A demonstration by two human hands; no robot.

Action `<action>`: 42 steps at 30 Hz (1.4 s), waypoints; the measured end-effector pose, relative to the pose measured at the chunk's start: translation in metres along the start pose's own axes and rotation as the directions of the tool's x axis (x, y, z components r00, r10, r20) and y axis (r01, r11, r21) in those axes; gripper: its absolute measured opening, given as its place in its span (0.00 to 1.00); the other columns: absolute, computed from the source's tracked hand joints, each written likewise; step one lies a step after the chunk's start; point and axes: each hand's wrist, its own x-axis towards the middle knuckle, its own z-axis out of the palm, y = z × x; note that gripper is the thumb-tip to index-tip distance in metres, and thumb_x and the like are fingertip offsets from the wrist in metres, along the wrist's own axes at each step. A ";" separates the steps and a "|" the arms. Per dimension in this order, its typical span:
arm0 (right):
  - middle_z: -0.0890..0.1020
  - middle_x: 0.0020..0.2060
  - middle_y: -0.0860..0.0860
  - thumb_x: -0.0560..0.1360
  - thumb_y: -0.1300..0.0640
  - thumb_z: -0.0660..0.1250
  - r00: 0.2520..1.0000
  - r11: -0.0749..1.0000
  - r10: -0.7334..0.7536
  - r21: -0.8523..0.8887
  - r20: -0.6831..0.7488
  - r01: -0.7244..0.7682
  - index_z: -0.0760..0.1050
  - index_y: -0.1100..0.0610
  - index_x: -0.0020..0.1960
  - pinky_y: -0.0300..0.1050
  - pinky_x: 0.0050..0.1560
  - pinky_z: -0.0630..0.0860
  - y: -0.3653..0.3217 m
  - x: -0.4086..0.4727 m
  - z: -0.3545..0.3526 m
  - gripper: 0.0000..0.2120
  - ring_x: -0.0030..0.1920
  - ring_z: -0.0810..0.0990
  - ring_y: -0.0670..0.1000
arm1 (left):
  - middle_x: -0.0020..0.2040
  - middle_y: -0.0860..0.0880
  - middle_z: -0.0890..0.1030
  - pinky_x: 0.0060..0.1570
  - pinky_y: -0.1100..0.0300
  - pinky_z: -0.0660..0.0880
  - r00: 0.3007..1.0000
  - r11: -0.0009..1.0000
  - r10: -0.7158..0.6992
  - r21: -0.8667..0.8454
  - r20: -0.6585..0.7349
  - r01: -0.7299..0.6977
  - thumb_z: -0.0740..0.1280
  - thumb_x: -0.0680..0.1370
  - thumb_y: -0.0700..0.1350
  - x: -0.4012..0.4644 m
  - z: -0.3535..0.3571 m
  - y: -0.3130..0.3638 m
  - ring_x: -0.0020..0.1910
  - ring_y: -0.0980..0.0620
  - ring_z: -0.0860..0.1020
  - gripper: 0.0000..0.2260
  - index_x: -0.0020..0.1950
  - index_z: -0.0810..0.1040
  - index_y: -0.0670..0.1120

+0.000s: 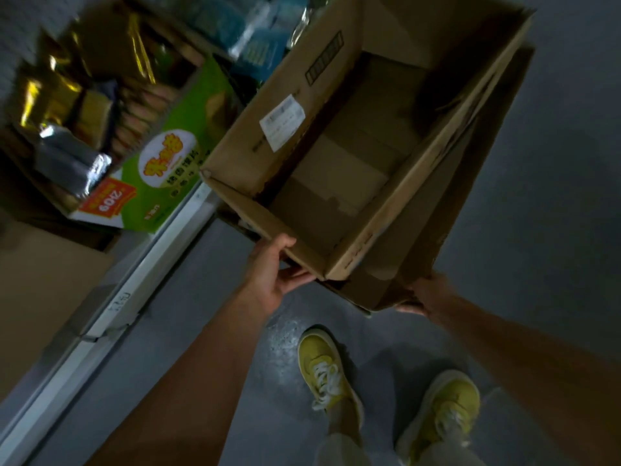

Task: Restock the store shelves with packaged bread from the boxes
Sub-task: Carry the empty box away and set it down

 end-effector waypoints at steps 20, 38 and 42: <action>0.80 0.47 0.60 0.80 0.68 0.60 0.963 0.963 -0.269 0.035 -0.004 0.269 0.69 0.65 0.69 0.55 0.46 0.83 -0.173 -0.275 -0.260 0.17 0.47 0.81 0.62 | 0.53 0.39 0.78 0.32 0.46 0.82 0.980 0.987 0.101 0.104 0.169 -0.119 0.66 0.79 0.40 -0.295 0.248 0.123 0.50 0.40 0.79 0.13 0.62 0.72 0.42; 0.80 0.52 0.61 0.79 0.69 0.60 0.922 0.866 -0.334 0.323 -0.197 0.382 0.70 0.64 0.64 0.53 0.37 0.81 -0.257 -0.381 -0.504 0.14 0.50 0.80 0.61 | 0.53 0.36 0.77 0.56 0.37 0.77 0.888 0.915 0.097 0.310 0.449 -0.257 0.65 0.78 0.38 -0.447 0.528 0.152 0.51 0.37 0.78 0.07 0.55 0.71 0.42; 0.79 0.49 0.60 0.79 0.69 0.59 0.929 0.850 -0.285 0.385 -0.236 0.359 0.69 0.63 0.62 0.55 0.39 0.81 -0.282 -0.379 -0.547 0.12 0.47 0.79 0.60 | 0.56 0.36 0.77 0.51 0.38 0.79 0.872 0.889 0.066 0.369 0.484 -0.272 0.66 0.77 0.39 -0.444 0.597 0.158 0.53 0.36 0.79 0.08 0.56 0.72 0.43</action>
